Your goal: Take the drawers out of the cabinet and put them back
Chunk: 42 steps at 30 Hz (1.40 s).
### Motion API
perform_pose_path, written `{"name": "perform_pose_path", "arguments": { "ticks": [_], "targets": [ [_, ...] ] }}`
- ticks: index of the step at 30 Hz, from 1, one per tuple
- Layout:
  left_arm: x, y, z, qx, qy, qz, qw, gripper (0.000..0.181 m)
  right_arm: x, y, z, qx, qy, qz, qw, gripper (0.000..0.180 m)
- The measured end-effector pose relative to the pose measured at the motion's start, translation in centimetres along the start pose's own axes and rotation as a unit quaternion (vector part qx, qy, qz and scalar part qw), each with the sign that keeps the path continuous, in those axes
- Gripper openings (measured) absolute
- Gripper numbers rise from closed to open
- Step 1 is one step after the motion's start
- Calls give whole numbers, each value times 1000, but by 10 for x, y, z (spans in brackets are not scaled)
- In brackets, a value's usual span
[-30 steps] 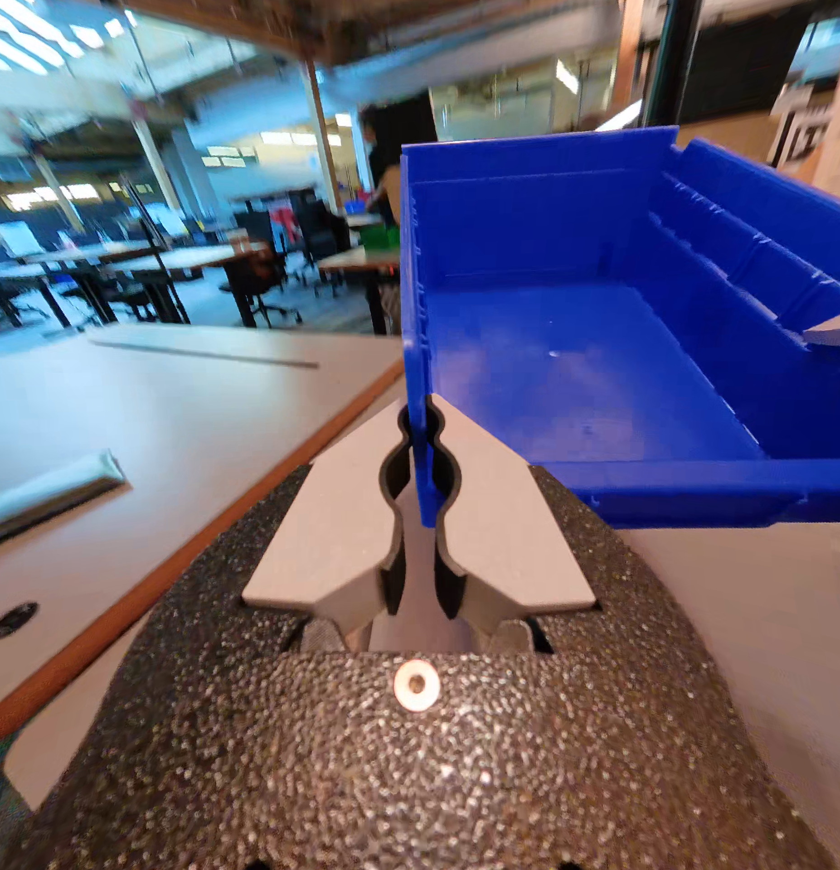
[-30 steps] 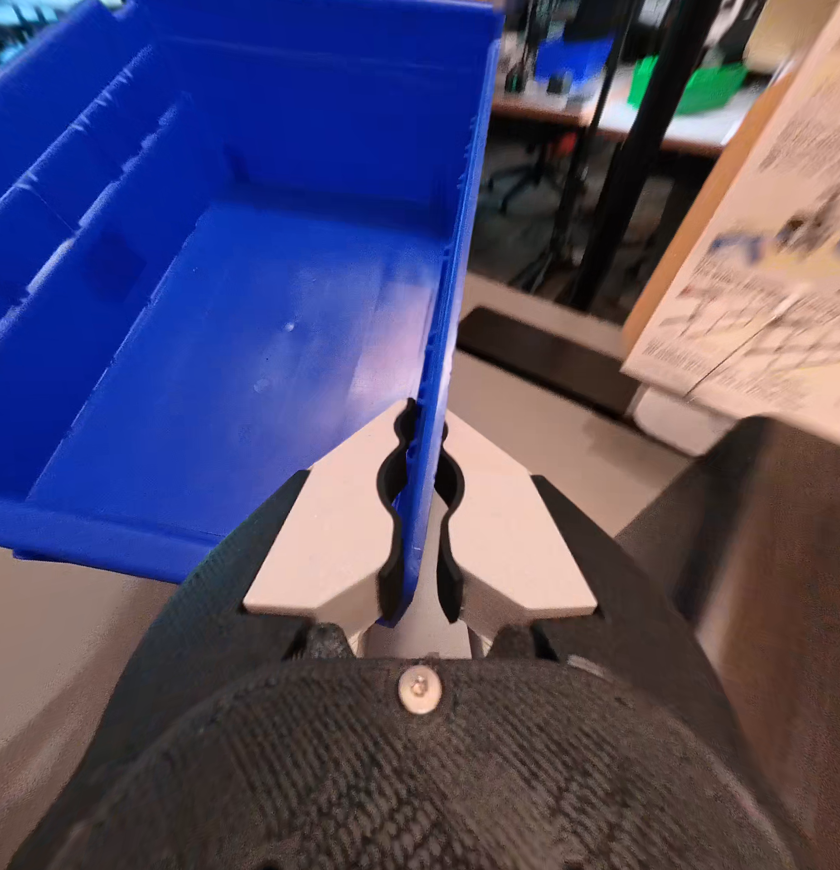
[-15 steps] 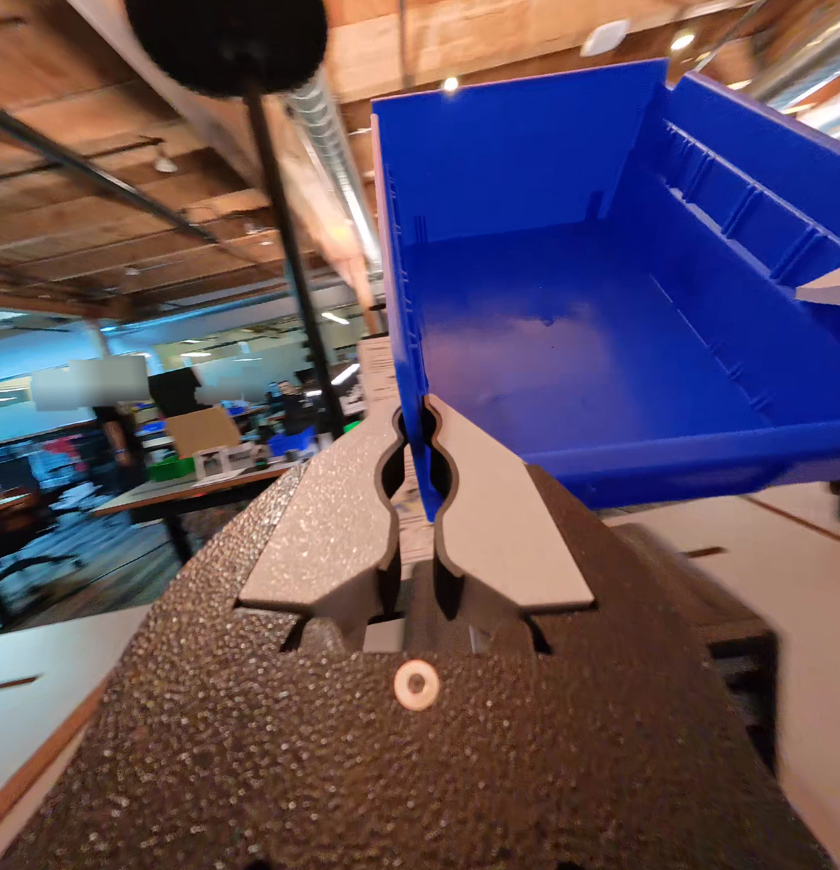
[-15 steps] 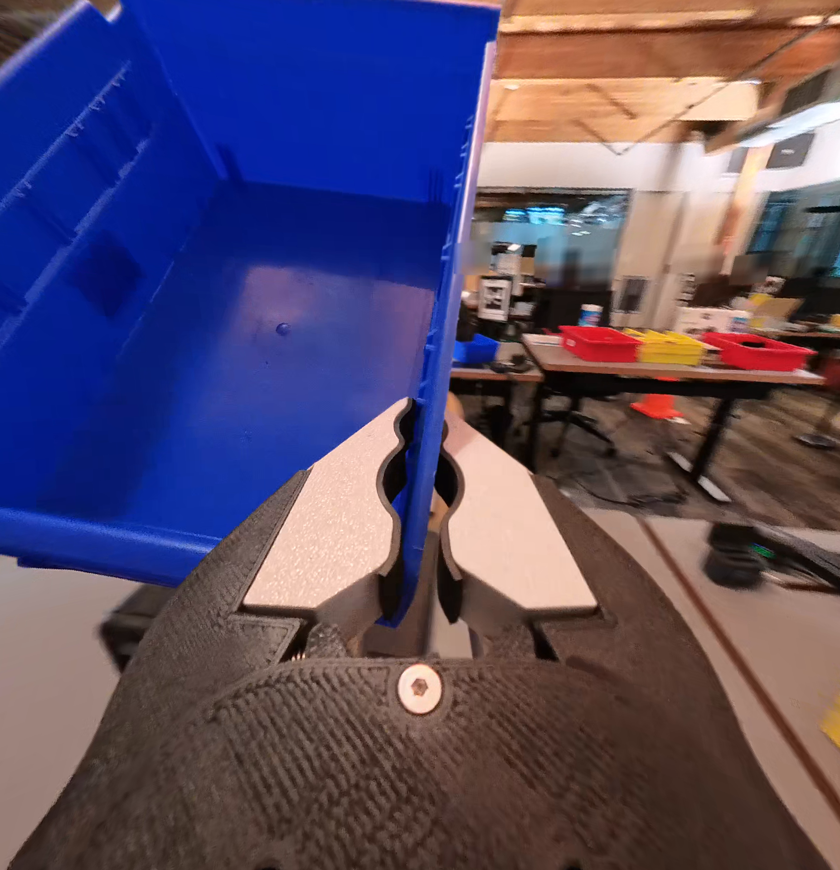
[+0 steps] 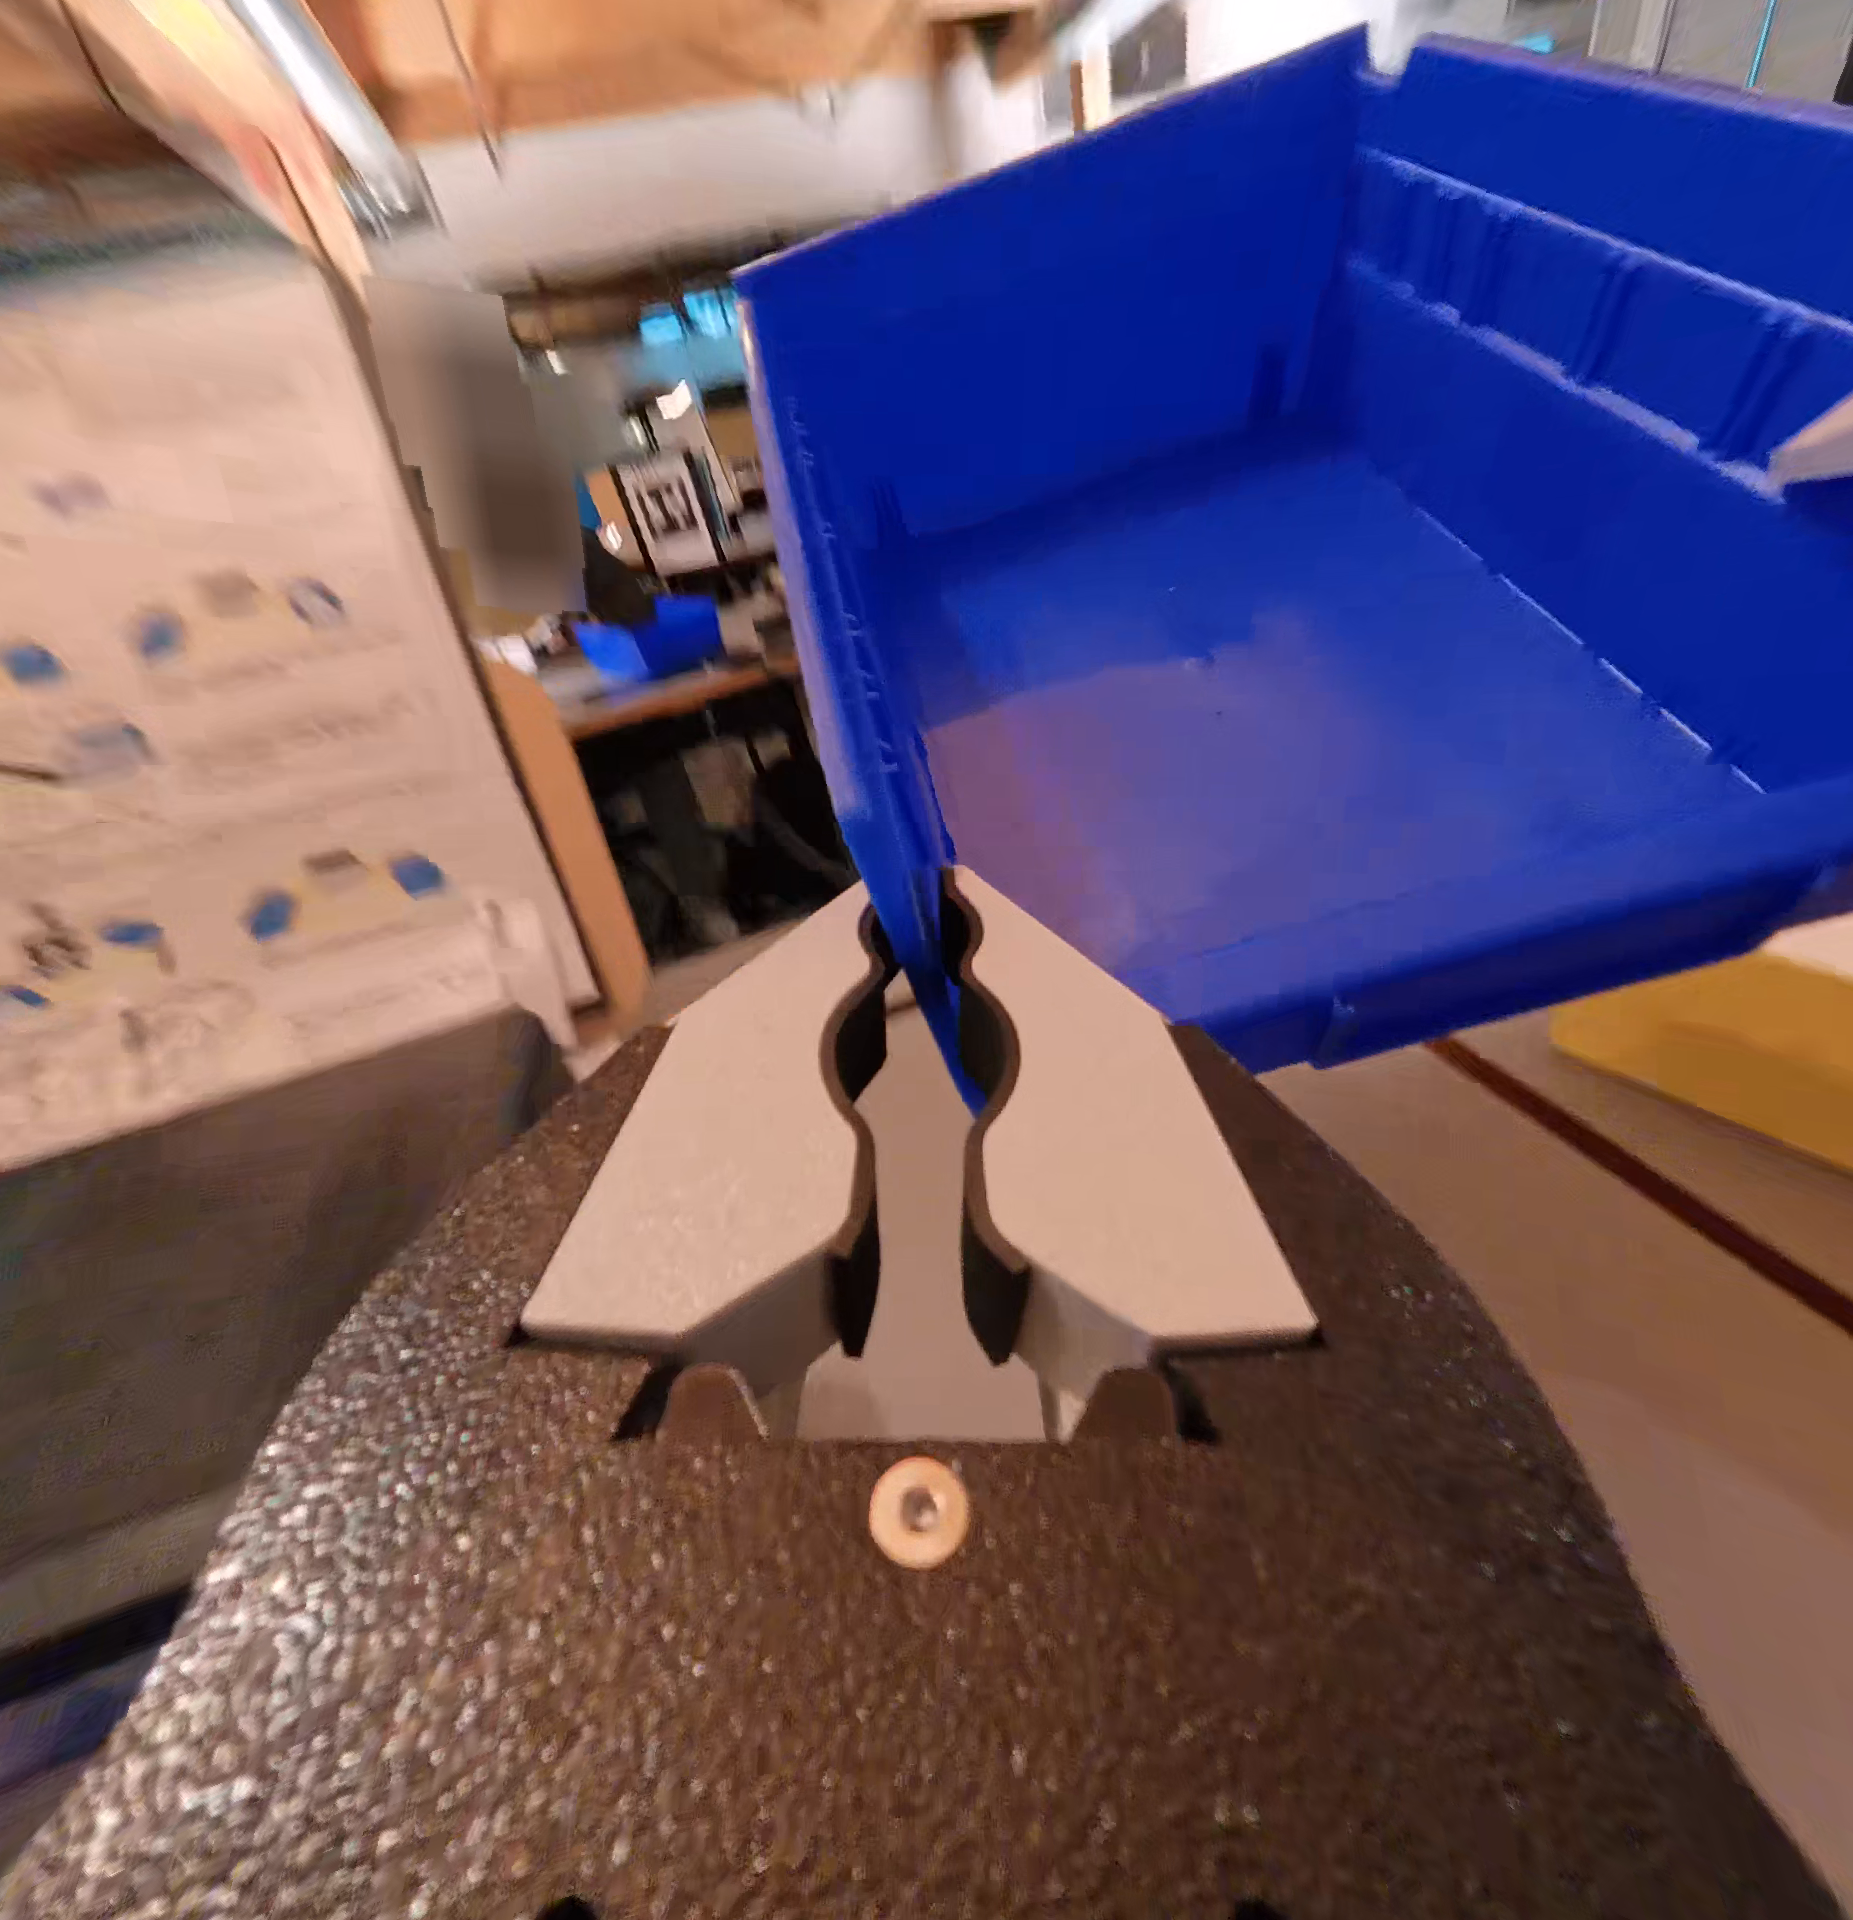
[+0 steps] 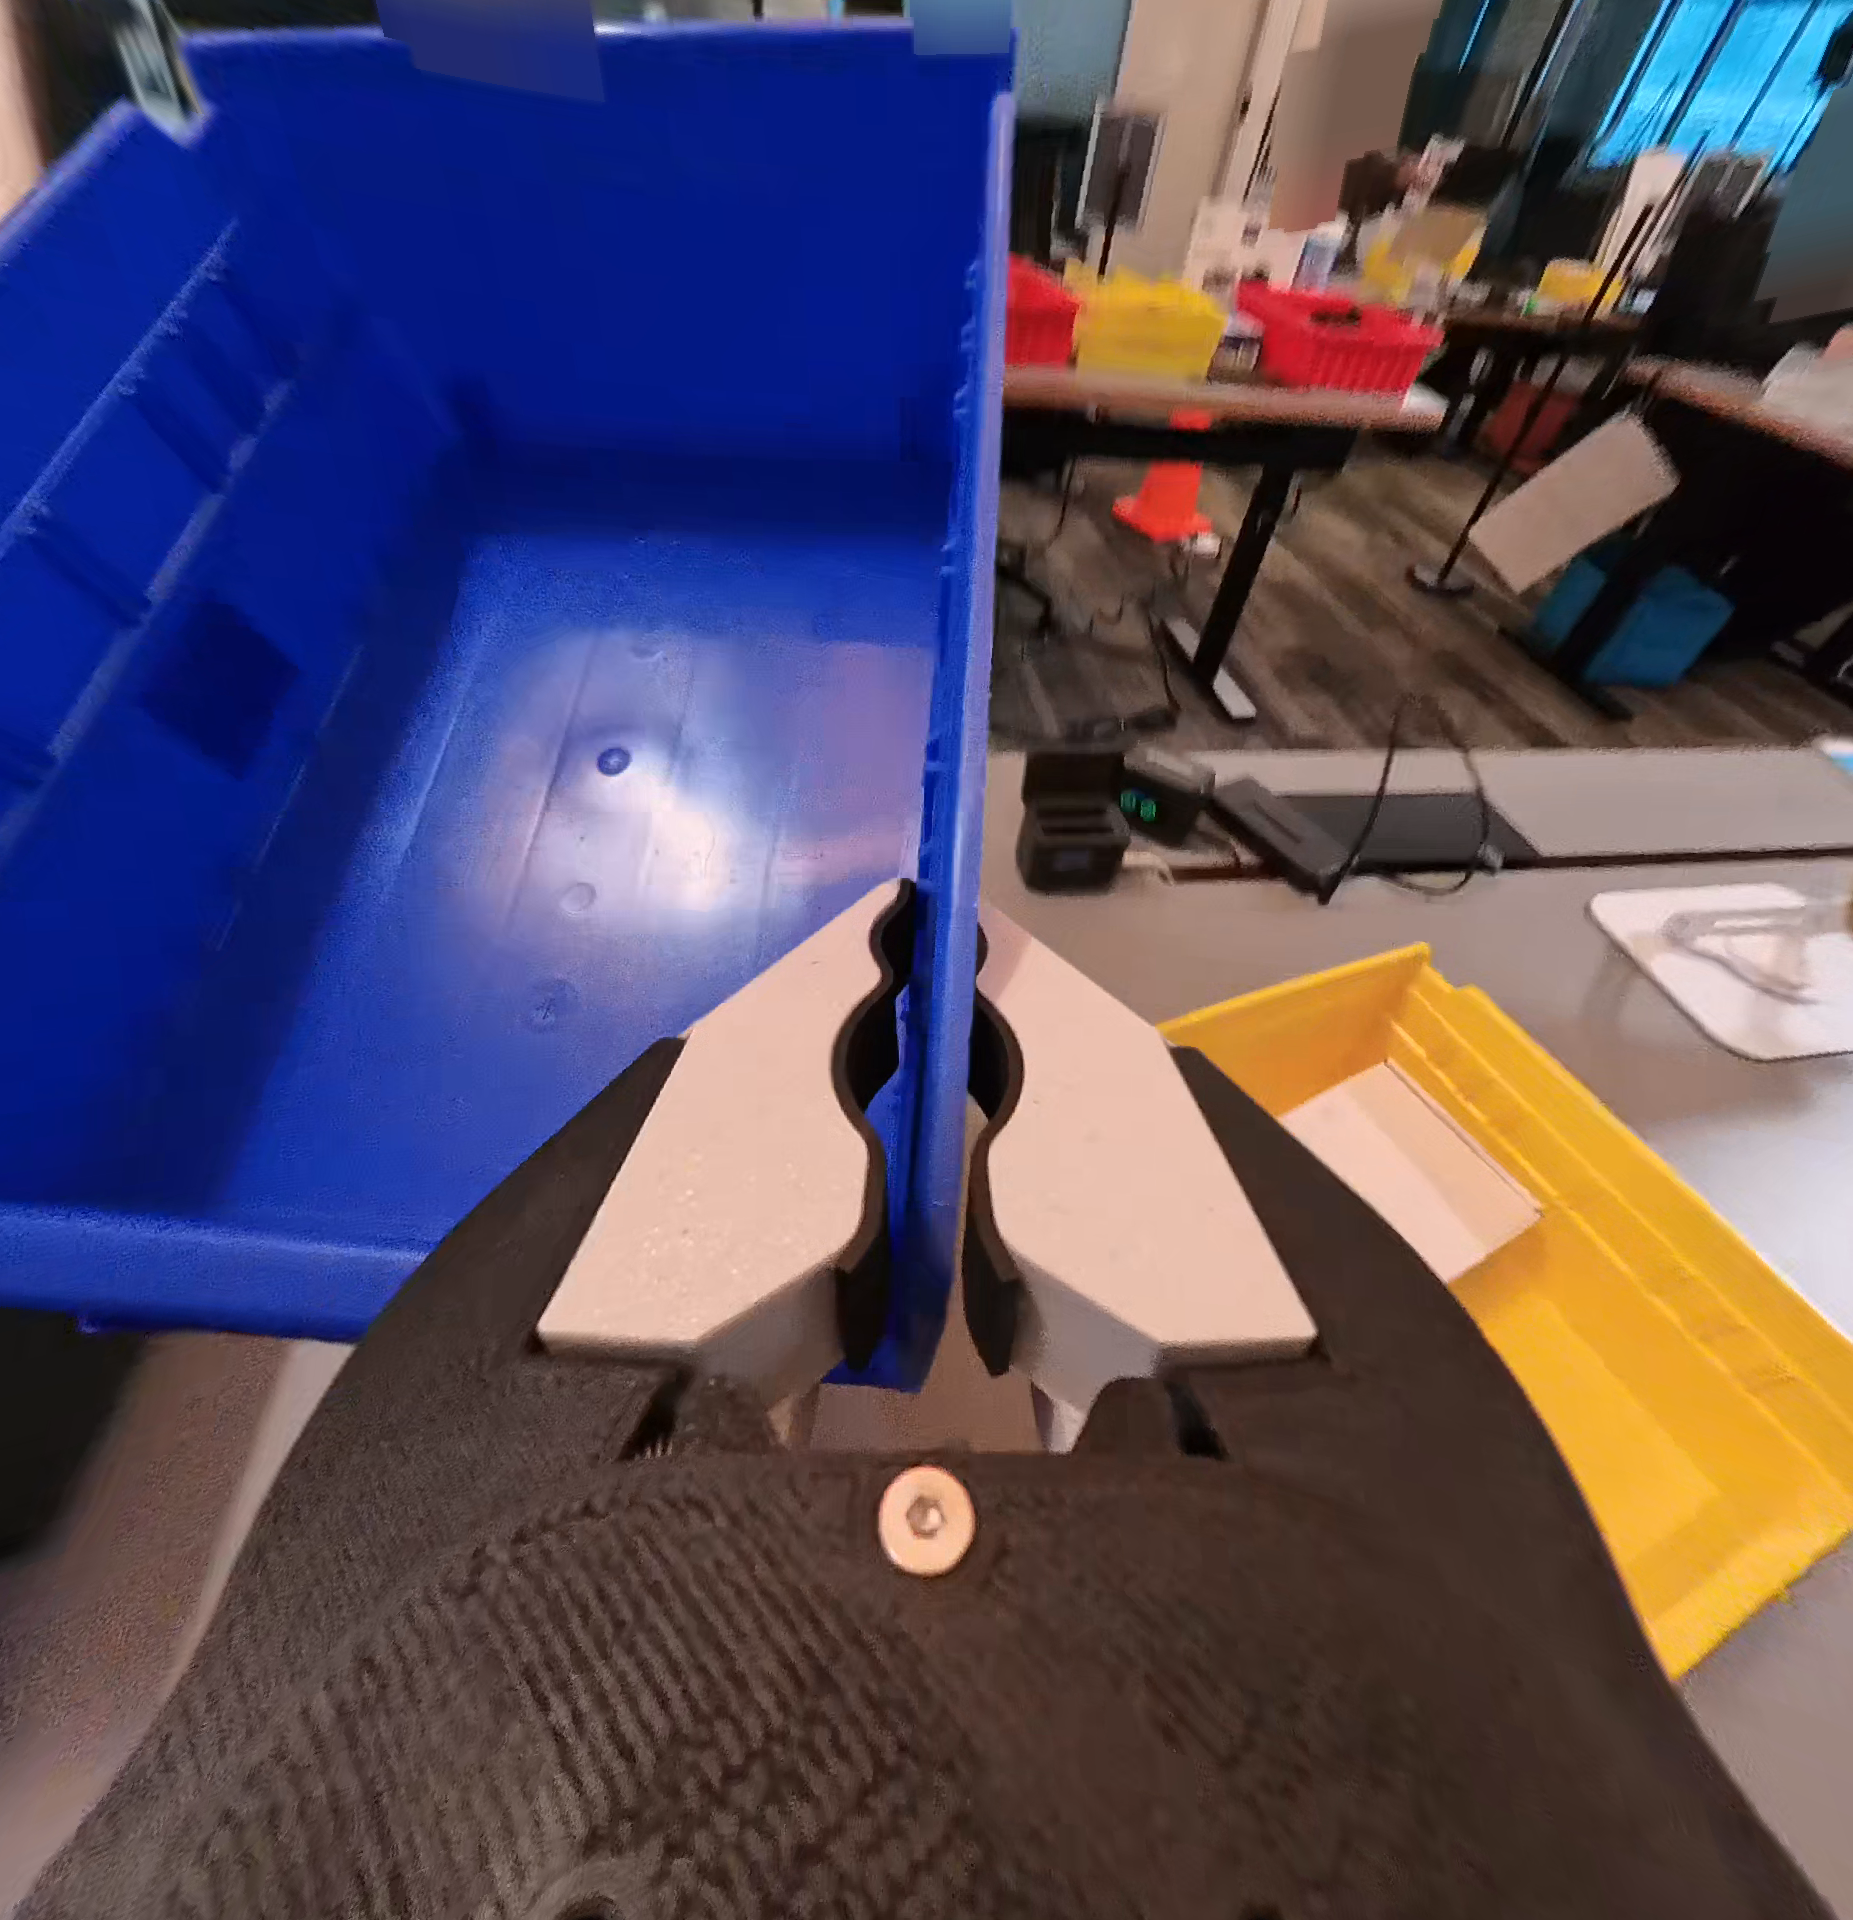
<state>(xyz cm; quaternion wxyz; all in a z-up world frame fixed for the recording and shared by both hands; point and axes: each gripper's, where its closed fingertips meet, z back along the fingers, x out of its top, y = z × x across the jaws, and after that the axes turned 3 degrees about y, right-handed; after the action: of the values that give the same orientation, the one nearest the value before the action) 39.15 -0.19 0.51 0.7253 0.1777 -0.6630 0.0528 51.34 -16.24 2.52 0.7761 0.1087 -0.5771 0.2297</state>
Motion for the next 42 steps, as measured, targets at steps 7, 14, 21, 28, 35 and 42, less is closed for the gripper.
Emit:
{"name": "perform_pose_path", "arguments": {
  "ticks": [7,14,21,28,35,42],
  "targets": [
    [-147,-55,-52,-30,201,-2,979,5,-140,-9,-112,42,173,-7,984,1],
    [-199,-53,-81,3,240,-2,971,4,-188,6,-165,73,191,-37,978,2],
    [-217,-47,-92,-21,283,-36,958,29,-192,22,-202,89,160,-20,983,5],
    [-149,-85,-24,-131,193,-240,942,71,-149,11,-177,53,61,5,997,94],
    [-97,-47,121,-312,148,-148,927,72,-99,4,-53,-18,-40,48,998,111],
    [-159,159,197,-151,212,-93,961,84,-113,57,64,-19,-99,61,993,111]
  ]
}}
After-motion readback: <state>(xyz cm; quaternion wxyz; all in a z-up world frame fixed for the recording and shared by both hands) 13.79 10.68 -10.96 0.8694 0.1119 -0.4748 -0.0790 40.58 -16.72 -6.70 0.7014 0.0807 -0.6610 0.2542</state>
